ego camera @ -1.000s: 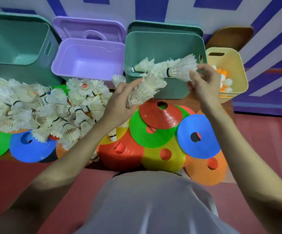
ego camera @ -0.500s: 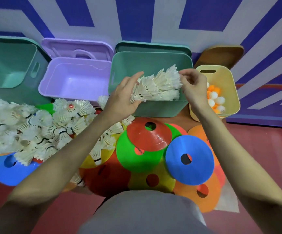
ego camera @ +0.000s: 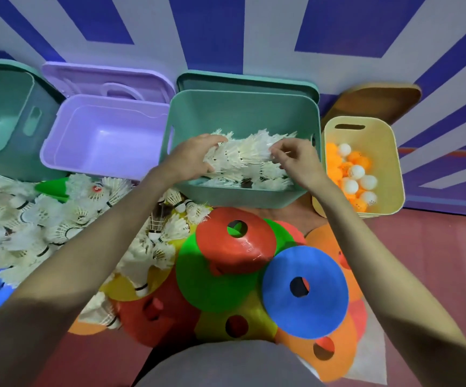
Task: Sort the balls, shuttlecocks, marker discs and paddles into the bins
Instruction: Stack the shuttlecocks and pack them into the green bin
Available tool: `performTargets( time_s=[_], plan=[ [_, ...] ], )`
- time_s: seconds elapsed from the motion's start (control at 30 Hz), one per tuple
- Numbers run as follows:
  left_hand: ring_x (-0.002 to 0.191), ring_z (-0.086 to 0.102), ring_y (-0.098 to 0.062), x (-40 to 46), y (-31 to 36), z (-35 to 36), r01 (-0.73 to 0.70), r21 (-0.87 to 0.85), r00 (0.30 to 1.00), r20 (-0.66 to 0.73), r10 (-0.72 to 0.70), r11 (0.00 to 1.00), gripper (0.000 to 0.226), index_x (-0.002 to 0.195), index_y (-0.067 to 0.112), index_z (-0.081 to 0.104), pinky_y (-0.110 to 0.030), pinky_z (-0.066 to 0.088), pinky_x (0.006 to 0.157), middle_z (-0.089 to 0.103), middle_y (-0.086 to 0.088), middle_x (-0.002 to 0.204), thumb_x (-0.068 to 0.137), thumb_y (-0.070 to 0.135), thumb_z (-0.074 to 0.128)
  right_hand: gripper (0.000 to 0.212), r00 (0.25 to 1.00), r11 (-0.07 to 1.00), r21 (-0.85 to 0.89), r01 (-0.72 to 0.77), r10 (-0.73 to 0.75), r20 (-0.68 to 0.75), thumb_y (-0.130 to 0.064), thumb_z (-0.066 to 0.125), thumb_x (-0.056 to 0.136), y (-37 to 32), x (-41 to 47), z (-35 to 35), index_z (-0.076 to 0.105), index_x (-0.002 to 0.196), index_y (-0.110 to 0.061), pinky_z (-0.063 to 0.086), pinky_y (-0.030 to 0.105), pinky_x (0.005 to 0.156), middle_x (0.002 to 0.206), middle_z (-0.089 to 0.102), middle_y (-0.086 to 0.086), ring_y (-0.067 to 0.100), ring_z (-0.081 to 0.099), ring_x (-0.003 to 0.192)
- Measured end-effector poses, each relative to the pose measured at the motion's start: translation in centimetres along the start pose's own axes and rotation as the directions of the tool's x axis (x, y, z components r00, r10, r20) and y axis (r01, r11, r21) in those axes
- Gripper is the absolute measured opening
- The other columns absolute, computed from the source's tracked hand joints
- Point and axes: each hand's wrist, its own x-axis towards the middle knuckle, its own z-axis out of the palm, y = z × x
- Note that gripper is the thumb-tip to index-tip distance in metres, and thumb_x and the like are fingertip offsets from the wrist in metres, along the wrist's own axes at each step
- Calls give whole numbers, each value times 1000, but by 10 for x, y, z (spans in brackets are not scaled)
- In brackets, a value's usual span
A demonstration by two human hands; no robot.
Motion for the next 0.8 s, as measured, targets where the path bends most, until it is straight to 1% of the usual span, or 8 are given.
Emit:
performTargets(
  time_s=[0.1,0.23,0.27,0.37,0.47,0.57,0.67,0.8],
  plan=[
    [123,50,-24,15,-7,1,37,24,993,108,-39,999,71,138,25,49,-29,40,95,52,-5,139,76,2,77,20,988,994,-110,7,11,157,0,54,89,9,6,8,62,76,-13,45,16,67,74,63,0,1,57,64],
    [116,55,-27,28,-16,3,50,58,977,205,-61,997,68,132,26,53,-31,46,92,53,-8,137,75,-4,75,8,950,970,-241,12,64,305,-4,60,87,18,16,24,58,85,-11,51,39,81,82,65,8,22,61,77],
    [113,57,-29,30,-19,3,58,67,970,232,-72,996,68,132,27,54,-35,49,89,53,-8,136,75,-6,74,10,942,959,-282,0,95,322,-9,64,86,19,18,27,56,92,-11,51,38,82,88,66,9,24,61,82],
    [105,58,-28,35,-24,6,74,74,940,327,-94,995,68,129,26,54,-33,50,70,51,-10,134,75,-12,70,45,921,949,-314,-36,153,358,-19,74,81,19,25,35,46,115,-9,49,33,79,95,64,5,22,60,83],
    [101,51,-20,38,-28,11,57,85,922,377,-85,995,68,128,21,55,-27,40,74,52,-14,129,71,-11,75,44,897,947,-321,-19,158,413,-17,76,78,20,31,39,51,112,-12,50,33,79,91,64,3,20,59,80],
    [106,52,-21,39,-33,14,66,100,906,411,-102,993,70,131,20,54,-24,39,79,53,-14,132,71,-7,77,30,867,929,-370,0,184,463,-7,68,82,24,36,43,58,110,-10,48,28,78,93,65,5,21,61,88],
    [121,51,-24,39,-35,13,40,95,899,430,-77,995,65,133,20,55,-23,37,86,54,-9,135,75,3,79,34,855,911,-412,39,183,486,3,50,85,24,40,46,61,115,-6,45,27,83,105,65,12,25,60,99],
    [108,55,-23,39,-34,13,17,118,908,414,-65,993,52,131,18,57,-25,40,81,59,-11,123,83,7,73,35,855,898,-439,15,216,471,0,44,89,23,43,49,62,118,-7,37,23,80,118,62,16,28,56,109]
  ],
)
